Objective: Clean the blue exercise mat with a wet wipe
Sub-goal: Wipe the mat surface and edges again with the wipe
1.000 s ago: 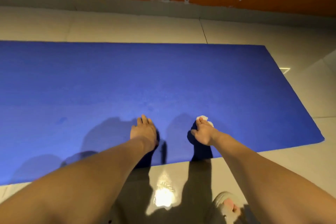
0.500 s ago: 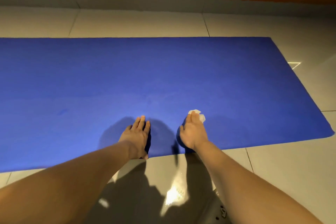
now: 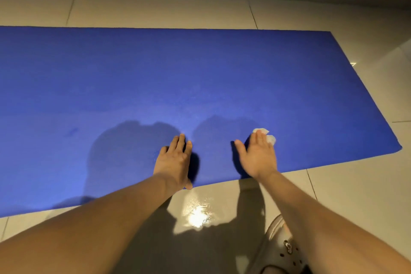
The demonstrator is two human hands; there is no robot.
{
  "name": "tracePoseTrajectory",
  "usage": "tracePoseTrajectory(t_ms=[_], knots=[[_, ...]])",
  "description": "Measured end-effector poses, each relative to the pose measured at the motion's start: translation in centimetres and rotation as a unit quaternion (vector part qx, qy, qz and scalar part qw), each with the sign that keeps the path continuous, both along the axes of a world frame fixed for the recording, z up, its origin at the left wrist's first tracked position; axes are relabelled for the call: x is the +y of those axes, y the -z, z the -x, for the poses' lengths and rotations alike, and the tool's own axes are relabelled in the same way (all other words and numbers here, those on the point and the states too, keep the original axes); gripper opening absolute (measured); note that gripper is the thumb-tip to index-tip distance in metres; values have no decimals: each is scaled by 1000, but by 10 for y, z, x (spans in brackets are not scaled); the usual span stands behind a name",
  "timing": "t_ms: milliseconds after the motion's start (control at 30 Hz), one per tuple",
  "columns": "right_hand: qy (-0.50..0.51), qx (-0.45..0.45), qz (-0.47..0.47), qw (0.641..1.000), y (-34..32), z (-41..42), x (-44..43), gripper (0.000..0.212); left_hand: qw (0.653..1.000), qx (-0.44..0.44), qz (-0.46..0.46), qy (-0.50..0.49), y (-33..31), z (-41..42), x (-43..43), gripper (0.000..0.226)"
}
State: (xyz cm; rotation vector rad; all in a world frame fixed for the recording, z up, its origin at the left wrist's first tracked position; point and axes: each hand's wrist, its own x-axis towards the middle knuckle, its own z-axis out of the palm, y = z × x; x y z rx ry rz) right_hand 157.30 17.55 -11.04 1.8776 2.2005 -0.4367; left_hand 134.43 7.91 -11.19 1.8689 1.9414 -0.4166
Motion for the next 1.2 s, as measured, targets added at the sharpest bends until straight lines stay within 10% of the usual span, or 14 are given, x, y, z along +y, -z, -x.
tracePoseTrajectory(t_ms=[267,500,767,967,1200], knots=[[-254,86,5,963,9,43,-38,70,1000,-16,-8,-2,-3,4,0,131],[-17,45,-26,999,6,7,-25,79,1000,6,2,13,-5,1,3,130],[-254,104,7,962,14,18,-53,74,998,44,-3,50,-4,1,4,129],[38,53,-29,997,15,-28,-25,87,997,46,-4,58,-5,2,5,128],[-193,123,2,973,16,51,-95,74,997,33,-16,65,-4,5,3,123]])
